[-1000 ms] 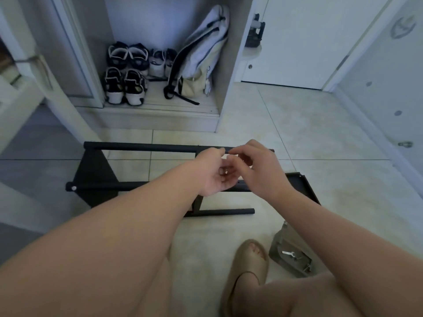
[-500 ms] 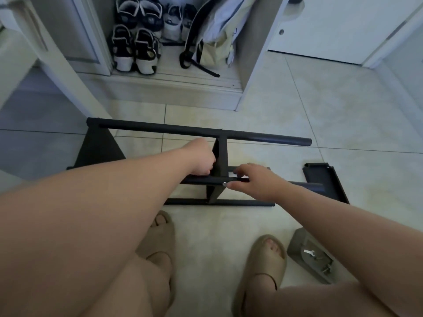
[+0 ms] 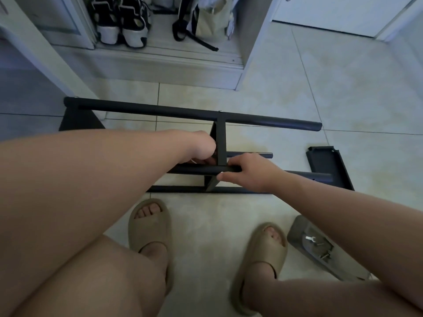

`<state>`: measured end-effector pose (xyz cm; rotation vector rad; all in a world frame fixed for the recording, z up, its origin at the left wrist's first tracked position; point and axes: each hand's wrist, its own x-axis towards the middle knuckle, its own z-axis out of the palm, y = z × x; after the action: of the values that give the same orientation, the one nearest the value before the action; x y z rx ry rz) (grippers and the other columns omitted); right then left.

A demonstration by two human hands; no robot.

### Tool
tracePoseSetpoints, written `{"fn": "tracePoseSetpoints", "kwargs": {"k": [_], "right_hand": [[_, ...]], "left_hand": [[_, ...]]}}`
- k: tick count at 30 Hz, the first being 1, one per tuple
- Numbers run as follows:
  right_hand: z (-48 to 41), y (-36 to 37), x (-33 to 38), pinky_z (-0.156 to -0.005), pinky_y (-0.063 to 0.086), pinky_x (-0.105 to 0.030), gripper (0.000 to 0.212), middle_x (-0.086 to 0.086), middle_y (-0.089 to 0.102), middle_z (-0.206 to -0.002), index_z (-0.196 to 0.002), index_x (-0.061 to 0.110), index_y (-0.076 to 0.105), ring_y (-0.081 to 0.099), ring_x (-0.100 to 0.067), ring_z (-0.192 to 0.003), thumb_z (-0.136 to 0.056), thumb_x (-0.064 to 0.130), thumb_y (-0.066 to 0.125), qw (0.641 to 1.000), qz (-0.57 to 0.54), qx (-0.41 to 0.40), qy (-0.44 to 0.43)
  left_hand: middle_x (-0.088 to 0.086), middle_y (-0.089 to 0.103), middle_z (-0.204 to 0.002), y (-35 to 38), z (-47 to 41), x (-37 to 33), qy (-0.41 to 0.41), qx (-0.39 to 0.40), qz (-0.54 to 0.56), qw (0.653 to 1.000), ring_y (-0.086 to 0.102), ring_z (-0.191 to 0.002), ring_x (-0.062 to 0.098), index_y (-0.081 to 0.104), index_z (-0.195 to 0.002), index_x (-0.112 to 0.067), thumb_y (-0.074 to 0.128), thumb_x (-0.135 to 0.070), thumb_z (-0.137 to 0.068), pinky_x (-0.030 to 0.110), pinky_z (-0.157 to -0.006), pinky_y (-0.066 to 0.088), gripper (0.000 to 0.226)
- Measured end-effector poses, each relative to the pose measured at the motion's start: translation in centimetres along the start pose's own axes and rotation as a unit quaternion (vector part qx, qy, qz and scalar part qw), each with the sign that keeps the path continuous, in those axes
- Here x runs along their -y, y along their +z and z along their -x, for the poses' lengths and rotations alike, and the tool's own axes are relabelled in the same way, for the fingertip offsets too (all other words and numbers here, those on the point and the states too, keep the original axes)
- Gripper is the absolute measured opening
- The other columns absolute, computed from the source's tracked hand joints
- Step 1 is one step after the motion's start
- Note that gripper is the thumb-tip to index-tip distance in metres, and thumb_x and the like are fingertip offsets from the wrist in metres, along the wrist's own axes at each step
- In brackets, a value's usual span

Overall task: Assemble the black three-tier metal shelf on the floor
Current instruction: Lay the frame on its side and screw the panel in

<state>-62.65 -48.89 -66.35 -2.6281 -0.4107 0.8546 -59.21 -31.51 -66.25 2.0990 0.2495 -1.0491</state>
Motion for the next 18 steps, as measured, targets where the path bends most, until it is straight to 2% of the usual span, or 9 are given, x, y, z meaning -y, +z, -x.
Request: {"fn": "tracePoseSetpoints", "kwargs": {"k": [2,6,9,11,13,14,16,18], "right_hand": [[0.5,0.1,0.1,-0.055,0.036,-0.032,0.044,0.004,0.056,-0.065,-0.067,0.024,0.053,0.052,-0.012,-0.062,-0.089,0.06,0.065,1.0,0.001,0.01,-0.005],[2.0,0.8,0.0,-0.066,0.048,-0.034,0.04,0.0,0.067,-0.076,-0.074,0.025,0.06,0.062,-0.018,-0.074,-0.087,0.063,0.066,0.999,0.005,0.048,-0.002],[3.0,1.4,-0.3,-0.058,0.043,-0.032,0.041,0.004,0.062,-0.069,-0.069,0.027,0.058,0.058,-0.014,-0.067,-0.085,0.065,0.066,0.998,0.012,0.061,0.008],[3.4,1.6,-0.5,-0.058,0.04,-0.031,0.044,0.007,0.06,-0.069,-0.074,0.027,0.058,0.057,-0.014,-0.067,-0.082,0.069,0.066,0.998,0.027,0.059,0.018],[3.7,1.7,-0.8,-0.064,0.042,-0.033,0.046,0.015,0.058,-0.081,-0.089,0.032,0.052,0.058,-0.015,-0.08,-0.077,0.075,0.066,0.998,0.045,0.028,0.015],[3.8,1.8,-0.9,-0.069,0.042,-0.034,0.054,0.017,0.056,-0.091,-0.099,0.033,0.047,0.056,-0.015,-0.089,-0.073,0.078,0.066,0.998,0.055,0.001,0.013],[3.8,1.9,-1.3,-0.079,0.041,-0.036,0.079,0.009,0.051,-0.114,-0.116,0.027,0.043,0.051,-0.019,-0.105,-0.065,0.085,0.064,0.993,0.096,-0.063,0.0],[3.7,2.0,-1.6,-0.099,0.04,-0.041,0.106,0.001,0.041,-0.144,-0.139,0.021,0.039,0.041,-0.025,-0.13,-0.061,0.091,0.056,0.981,0.155,-0.114,-0.029]], "left_hand": [[-0.005,0.073,-0.079,0.1,0.3,0.2,-0.013,0.029,-0.004,0.999,0.064,-0.09,0.02,0.072,-0.1,-0.019,0.046,-0.004,-0.097,0.042,-0.105,0.047,0.031],[-0.005,0.075,-0.089,0.7,1.2,0.2,-0.021,0.106,-0.027,0.994,0.066,-0.1,0.018,0.068,-0.097,-0.022,0.051,-0.002,-0.096,0.041,-0.102,0.045,0.027],[-0.005,0.075,-0.09,1.3,1.3,0.1,-0.027,0.15,-0.039,0.987,0.066,-0.102,0.016,0.067,-0.102,-0.021,0.045,0.0,-0.099,0.037,-0.096,0.046,0.031],[-0.005,0.074,-0.09,1.6,1.3,-0.1,-0.029,0.167,-0.04,0.985,0.066,-0.098,0.014,0.067,-0.109,-0.02,0.044,0.001,-0.1,0.035,-0.093,0.046,0.033],[-0.005,0.074,-0.091,1.5,1.1,-0.2,-0.03,0.179,-0.043,0.982,0.066,-0.094,0.012,0.067,-0.113,-0.019,0.043,0.002,-0.1,0.033,-0.09,0.046,0.035],[-0.005,0.075,-0.091,1.5,1.0,-0.2,-0.032,0.183,-0.046,0.982,0.066,-0.093,0.011,0.068,-0.115,-0.019,0.043,0.002,-0.099,0.033,-0.089,0.046,0.036],[-0.007,0.075,-0.087,1.3,0.8,-0.3,-0.029,0.193,-0.051,0.979,0.067,-0.091,0.011,0.068,-0.113,-0.02,0.045,0.002,-0.099,0.032,-0.086,0.047,0.035],[-0.008,0.076,-0.084,1.3,0.4,-0.3,-0.028,0.201,-0.051,0.978,0.068,-0.091,0.011,0.069,-0.108,-0.02,0.046,0.002,-0.099,0.033,-0.088,0.048,0.033]]}}
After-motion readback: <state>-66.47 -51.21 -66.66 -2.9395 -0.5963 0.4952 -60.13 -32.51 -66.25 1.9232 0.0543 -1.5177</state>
